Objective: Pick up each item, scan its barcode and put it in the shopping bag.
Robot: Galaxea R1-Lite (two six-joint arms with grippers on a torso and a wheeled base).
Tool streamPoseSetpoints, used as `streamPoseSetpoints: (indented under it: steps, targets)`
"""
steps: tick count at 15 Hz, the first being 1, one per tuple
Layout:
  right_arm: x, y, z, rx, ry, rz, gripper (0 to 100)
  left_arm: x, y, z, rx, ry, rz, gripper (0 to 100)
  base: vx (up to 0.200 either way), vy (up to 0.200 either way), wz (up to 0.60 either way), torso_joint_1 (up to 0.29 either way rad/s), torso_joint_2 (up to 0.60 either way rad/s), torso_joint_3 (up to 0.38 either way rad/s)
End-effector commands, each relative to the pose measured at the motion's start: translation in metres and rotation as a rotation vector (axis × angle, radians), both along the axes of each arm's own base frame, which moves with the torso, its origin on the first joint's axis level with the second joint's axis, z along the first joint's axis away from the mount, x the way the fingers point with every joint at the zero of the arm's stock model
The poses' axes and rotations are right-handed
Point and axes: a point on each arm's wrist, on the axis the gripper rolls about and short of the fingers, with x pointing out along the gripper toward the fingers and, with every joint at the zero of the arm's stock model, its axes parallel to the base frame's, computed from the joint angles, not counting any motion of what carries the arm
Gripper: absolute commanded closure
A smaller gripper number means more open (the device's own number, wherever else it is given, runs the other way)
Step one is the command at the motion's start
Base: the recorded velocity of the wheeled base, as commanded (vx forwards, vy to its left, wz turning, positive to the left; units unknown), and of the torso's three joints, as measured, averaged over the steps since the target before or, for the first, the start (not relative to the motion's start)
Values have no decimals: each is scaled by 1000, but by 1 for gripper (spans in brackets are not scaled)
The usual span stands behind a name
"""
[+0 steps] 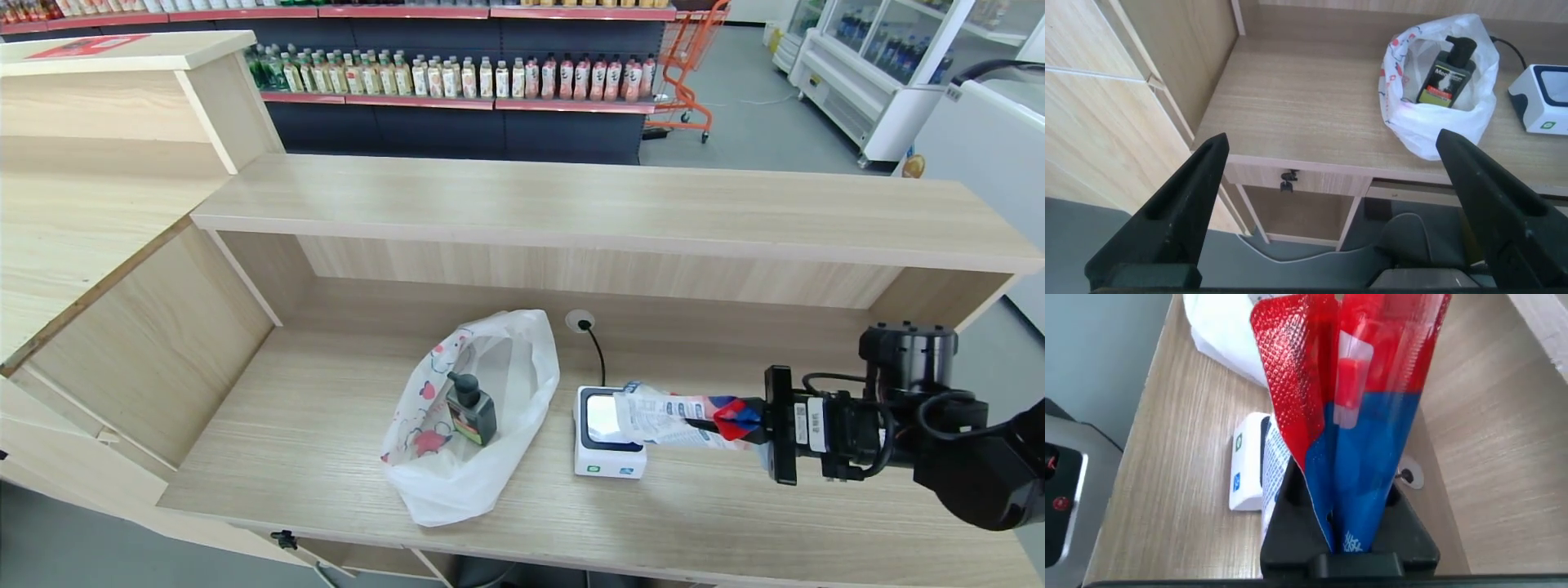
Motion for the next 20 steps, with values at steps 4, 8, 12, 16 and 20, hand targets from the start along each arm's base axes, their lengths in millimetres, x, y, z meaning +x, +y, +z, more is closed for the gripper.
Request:
streamPoseSetpoints:
  steps: [4,8,12,16,20]
  targets:
    - [23,8,-23,-11,2,49,100,0,0,0,0,0,1,0,0,0,0,0,0,0]
    - [43,12,-28,-9,-65,96,100,0,0,0,0,0,1,0,0,0,0,0,0,0]
    - [54,14,-35,-16,-91,105,100,0,0,0,0,0,0,0,0,0,0,0,0,0]
    - [63,27,-36,-3,-136,172,100,0,0,0,0,0,1,0,0,0,0,0,0,0]
    - [68,30,-43,4,-133,192,100,0,0,0,0,0,1,0,0,0,0,0,0,0]
